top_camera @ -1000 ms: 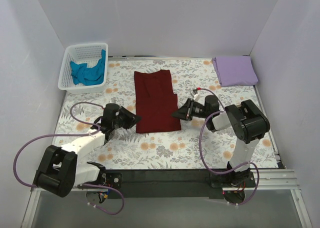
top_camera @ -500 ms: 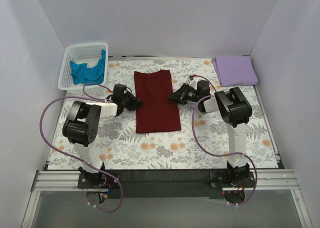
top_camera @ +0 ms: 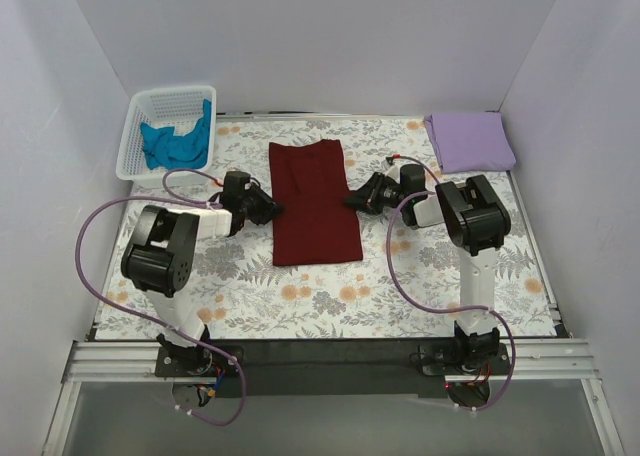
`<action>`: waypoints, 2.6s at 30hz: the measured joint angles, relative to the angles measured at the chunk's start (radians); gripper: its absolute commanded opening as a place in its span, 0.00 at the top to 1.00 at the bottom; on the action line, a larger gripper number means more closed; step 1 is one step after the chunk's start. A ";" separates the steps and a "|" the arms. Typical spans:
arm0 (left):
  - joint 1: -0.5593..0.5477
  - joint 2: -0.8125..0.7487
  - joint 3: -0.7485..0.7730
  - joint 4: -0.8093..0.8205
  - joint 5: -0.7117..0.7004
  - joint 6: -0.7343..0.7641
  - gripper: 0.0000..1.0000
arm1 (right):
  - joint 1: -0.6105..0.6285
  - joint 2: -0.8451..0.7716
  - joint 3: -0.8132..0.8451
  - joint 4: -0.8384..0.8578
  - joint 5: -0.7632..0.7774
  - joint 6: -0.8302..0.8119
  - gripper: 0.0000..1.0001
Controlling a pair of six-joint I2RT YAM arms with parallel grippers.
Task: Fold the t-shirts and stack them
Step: Fold the tshirt
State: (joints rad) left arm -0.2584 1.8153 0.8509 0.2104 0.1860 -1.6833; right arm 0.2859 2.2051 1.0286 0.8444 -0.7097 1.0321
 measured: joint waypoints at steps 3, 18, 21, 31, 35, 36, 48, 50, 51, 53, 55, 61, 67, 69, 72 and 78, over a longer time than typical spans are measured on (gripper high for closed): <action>0.000 -0.081 -0.011 -0.070 -0.016 0.030 0.73 | -0.010 -0.097 -0.039 -0.104 0.015 -0.076 0.73; -0.213 -0.507 -0.006 -0.525 -0.244 0.218 0.31 | 0.171 -0.643 -0.110 -0.898 0.433 -0.556 0.54; -0.269 -0.507 -0.012 -0.619 -0.290 0.230 0.26 | 0.269 -0.675 -0.109 -1.013 0.547 -0.593 0.53; -0.335 -0.504 -0.033 -0.766 -0.383 0.232 0.20 | 0.435 -0.581 -0.069 -1.234 0.763 -0.615 0.52; -0.344 -0.484 -0.033 -0.779 -0.391 0.228 0.25 | 0.446 -0.549 -0.048 -1.254 0.793 -0.614 0.53; -0.346 -0.478 -0.033 -0.780 -0.393 0.228 0.25 | 0.448 -0.546 -0.046 -1.255 0.795 -0.615 0.53; -0.361 -0.461 -0.040 -0.782 -0.396 0.224 0.26 | 0.463 -0.533 0.018 -1.271 0.830 -0.613 0.53; -0.361 -0.459 -0.040 -0.781 -0.396 0.224 0.26 | 0.463 -0.517 0.031 -1.271 0.829 -0.613 0.53; -0.362 -0.459 -0.040 -0.780 -0.396 0.224 0.26 | 0.465 -0.505 0.034 -1.271 0.830 -0.613 0.53; -0.364 -0.454 -0.040 -0.779 -0.396 0.224 0.26 | 0.468 -0.480 0.037 -1.276 0.839 -0.613 0.53; -0.366 -0.450 -0.040 -0.779 -0.396 0.223 0.26 | 0.469 -0.463 0.039 -1.284 0.846 -0.612 0.53; -0.368 -0.449 -0.040 -0.779 -0.396 0.221 0.26 | 0.479 -0.460 0.041 -1.287 0.866 -0.605 0.55; -0.370 -0.449 -0.040 -0.782 -0.396 0.220 0.26 | 0.496 -0.449 0.057 -1.303 0.891 -0.598 0.61; -0.370 -0.448 -0.040 -0.786 -0.396 0.219 0.26 | 0.500 -0.449 0.057 -1.302 0.893 -0.596 0.67; -0.372 -0.442 -0.040 -0.790 -0.396 0.216 0.26 | 0.506 -0.449 0.057 -1.297 0.891 -0.593 0.77; -0.378 -0.388 -0.025 -0.817 -0.395 0.210 0.28 | 0.510 -0.447 0.058 -1.291 0.889 -0.594 0.94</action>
State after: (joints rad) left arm -0.6365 1.4277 0.8261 -0.6067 -0.2092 -1.4731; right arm 0.7963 1.7584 1.0866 -0.4469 0.1791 0.4377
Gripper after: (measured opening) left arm 0.740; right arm 0.114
